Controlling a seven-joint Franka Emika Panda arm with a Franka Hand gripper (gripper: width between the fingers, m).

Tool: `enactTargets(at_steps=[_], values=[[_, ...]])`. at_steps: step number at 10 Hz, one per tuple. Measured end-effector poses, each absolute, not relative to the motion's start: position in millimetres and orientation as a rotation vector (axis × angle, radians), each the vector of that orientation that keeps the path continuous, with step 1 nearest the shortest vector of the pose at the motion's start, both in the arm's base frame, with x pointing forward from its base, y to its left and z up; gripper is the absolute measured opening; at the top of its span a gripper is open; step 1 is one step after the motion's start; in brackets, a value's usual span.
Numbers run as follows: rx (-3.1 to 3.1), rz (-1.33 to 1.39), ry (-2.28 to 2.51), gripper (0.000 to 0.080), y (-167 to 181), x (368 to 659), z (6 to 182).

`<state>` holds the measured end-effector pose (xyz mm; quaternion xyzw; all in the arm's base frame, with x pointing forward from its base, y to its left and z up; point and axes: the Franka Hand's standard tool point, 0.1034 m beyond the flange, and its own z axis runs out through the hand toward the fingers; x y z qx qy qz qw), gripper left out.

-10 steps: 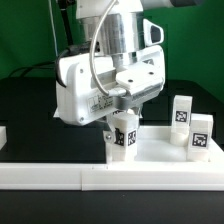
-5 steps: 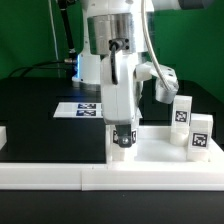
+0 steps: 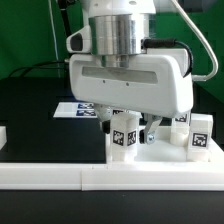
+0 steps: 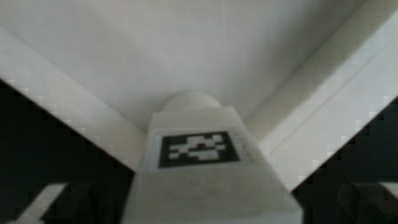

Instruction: Assemble square table

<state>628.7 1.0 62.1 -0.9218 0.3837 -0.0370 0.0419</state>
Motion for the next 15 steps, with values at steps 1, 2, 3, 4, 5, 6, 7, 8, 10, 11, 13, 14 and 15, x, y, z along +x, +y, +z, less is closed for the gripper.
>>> enactTargets(at_steps=[1,2,3,4,5,6,7,8,10,11,13,14,15], values=[[-2.816,-0.111,1.186,0.0649,1.5,628.5,61.9],[-2.79,-0.108,1.245,0.0534,1.3,628.4,61.8],[-2.775,-0.107,1.275,0.0534,1.1,628.4,61.8],[-2.705,-0.094,1.408,0.0332,1.4,627.5,61.0],[-2.619,-0.086,1.557,0.0291,0.3,627.1,60.9],[-2.58,-0.082,1.621,0.0291,-0.1,626.9,60.8],[-2.508,-0.071,1.729,0.0291,-0.5,626.5,60.7],[-2.386,-0.048,1.897,0.0291,-1.3,625.7,60.6],[-2.118,-0.016,2.191,0.0291,-1.9,624.2,60.3],[-2.01,-0.003,2.288,0.0291,-2.2,623.6,60.2],[-1.758,0.036,2.476,0.0291,-1.3,623.3,60.6],[-1.677,0.047,2.531,0.0291,-1.5,623.3,60.9],[-1.613,0.054,2.573,0.0294,-2.0,623.1,60.9]])
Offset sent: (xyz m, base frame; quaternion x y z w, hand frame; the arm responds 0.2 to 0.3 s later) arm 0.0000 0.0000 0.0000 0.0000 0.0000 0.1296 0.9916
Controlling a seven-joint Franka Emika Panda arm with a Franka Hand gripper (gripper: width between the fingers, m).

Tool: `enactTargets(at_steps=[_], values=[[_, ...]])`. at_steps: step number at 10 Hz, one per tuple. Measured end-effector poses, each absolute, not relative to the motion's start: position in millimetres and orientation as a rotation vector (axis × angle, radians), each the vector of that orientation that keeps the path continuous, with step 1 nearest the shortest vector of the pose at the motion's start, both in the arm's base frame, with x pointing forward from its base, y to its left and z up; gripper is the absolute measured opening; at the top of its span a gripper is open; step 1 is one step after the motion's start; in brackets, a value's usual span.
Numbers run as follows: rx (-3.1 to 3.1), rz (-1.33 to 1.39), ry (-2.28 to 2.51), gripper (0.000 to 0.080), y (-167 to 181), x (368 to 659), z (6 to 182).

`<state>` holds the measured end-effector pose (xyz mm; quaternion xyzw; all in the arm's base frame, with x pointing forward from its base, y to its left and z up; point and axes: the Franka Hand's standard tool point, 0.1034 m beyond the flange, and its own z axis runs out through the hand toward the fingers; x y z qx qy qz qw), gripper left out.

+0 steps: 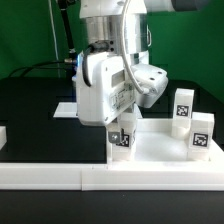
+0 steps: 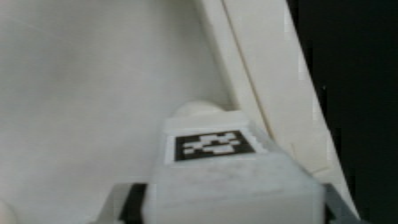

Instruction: Assemble square table

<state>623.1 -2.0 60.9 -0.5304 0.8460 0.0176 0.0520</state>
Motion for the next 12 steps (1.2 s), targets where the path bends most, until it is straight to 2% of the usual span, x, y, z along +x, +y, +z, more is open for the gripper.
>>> enactTargets(at_steps=[6,7,8,9,10,12], values=[[-1.51,0.047,2.65,0.0307,-2,621,60.1],[-1.51,0.047,2.65,0.0465,-2,621,60.0],[-1.511,0.047,2.649,0.0584,-2,621,60.3],[-1.534,0.051,2.631,0.0584,-2,619,63.9],[-1.531,0.053,2.618,0.0636,-1,619,72.4],[-1.515,0.053,2.589,0.0646,1,622,94.1]])
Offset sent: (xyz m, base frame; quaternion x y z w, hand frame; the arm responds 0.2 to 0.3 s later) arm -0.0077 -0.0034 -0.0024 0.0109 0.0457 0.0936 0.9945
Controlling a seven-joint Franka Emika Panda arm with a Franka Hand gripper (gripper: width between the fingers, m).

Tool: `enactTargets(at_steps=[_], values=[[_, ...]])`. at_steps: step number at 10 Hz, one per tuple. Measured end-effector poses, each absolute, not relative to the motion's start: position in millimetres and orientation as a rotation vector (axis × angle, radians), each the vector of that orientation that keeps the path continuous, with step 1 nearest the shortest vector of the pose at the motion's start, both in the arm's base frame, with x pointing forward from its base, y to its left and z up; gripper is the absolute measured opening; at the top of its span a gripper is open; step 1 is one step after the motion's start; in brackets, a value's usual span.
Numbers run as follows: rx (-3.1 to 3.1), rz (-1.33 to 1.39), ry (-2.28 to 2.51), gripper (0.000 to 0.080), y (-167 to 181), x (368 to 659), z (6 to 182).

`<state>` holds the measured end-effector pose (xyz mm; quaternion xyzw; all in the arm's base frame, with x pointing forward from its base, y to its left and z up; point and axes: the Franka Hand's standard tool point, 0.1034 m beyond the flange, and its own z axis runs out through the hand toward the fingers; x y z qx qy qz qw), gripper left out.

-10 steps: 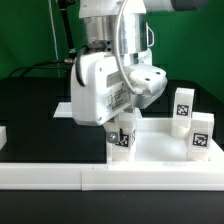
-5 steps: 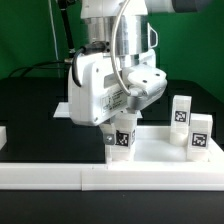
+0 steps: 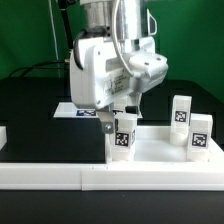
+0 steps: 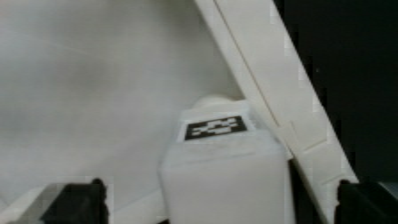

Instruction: Assemble square table

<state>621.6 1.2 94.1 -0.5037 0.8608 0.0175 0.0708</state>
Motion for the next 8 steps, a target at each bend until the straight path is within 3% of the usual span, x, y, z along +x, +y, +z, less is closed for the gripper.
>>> enactTargets(at_steps=[2,8], values=[[-1.494,0.034,2.569,0.0649,-4.9,629.2,112.0],[-1.498,0.037,2.575,0.0649,-4.9,628.1,108.5]])
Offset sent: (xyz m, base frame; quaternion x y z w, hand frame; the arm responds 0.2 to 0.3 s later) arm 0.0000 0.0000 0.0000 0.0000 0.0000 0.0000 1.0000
